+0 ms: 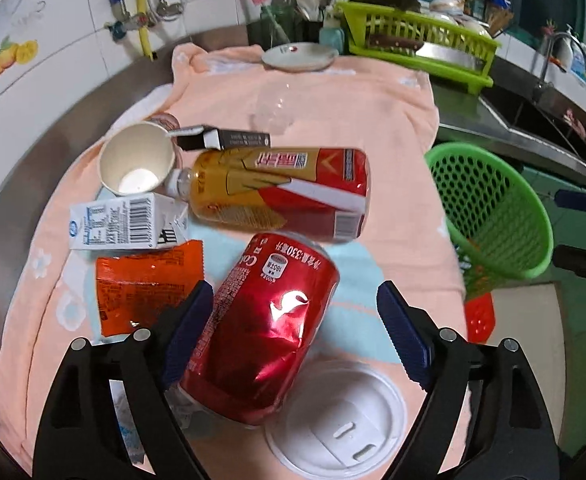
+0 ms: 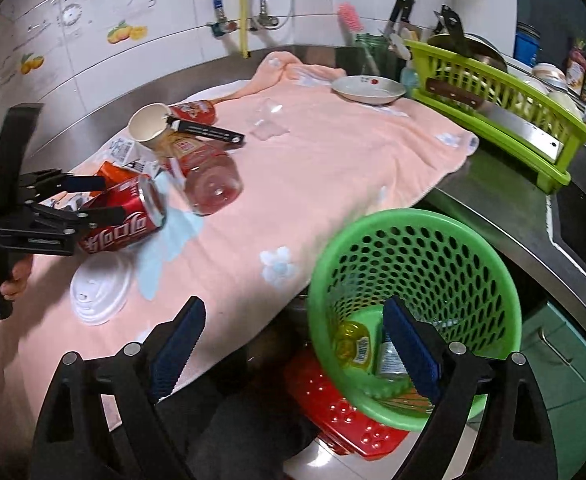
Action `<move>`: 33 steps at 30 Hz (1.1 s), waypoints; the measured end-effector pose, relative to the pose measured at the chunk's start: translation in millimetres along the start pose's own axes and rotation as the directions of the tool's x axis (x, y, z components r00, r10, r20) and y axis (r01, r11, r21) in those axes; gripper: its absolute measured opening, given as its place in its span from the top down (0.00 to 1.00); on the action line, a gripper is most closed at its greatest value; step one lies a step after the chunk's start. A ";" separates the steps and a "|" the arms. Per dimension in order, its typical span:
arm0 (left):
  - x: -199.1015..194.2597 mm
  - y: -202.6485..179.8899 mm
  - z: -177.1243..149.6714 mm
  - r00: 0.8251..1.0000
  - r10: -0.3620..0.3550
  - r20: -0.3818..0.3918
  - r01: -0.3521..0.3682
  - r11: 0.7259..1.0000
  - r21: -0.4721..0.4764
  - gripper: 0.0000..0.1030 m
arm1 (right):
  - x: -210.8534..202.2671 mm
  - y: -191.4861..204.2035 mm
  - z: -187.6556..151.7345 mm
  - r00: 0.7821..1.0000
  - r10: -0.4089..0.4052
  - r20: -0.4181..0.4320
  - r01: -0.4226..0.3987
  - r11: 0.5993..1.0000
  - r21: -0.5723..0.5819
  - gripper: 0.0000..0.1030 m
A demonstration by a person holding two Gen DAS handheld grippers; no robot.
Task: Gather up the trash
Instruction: 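Grasp the red Coca-Cola can with the left gripper and lift it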
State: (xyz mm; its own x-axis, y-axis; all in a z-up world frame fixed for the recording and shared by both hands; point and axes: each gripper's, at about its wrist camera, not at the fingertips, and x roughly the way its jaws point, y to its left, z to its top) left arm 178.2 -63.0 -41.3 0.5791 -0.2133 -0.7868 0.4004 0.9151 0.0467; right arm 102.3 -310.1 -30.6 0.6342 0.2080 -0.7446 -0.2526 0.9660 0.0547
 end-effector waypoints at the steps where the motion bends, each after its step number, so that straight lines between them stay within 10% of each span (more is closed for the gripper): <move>1: 4.3 1.6 0.0 1.000 0.007 -0.010 -0.007 1.000 0.001 0.19 | 0.2 2.1 -1.0 1.000 0.003 -0.002 -0.003 1.000 -0.004 0.15; 33: 17.7 19.5 -0.2 0.999 0.038 0.000 -0.038 0.999 -0.005 0.28 | 32.2 59.1 -6.9 0.990 0.117 -0.077 -0.124 0.988 -0.096 0.14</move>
State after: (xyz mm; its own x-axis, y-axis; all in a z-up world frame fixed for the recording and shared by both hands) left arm 196.1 -48.8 -54.4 0.5942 -0.1783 -0.7843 0.3742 0.9245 0.0733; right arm 102.7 -247.4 -56.0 0.5423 0.3075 -0.7819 -0.3984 0.9135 0.0829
